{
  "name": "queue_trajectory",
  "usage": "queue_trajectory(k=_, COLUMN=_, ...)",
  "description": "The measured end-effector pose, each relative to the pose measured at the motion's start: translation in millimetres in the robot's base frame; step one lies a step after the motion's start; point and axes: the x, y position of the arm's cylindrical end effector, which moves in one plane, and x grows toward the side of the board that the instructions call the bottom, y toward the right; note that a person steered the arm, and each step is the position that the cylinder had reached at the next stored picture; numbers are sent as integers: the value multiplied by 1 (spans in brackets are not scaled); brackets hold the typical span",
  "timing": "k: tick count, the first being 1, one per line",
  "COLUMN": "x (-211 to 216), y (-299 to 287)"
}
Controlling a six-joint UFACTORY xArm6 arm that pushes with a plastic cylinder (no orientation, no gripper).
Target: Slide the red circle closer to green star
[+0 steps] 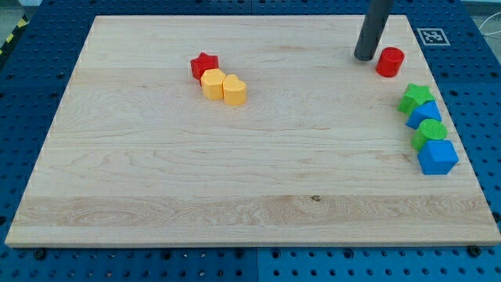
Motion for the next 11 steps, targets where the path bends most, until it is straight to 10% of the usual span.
queue_trajectory(k=11, x=69, y=12)
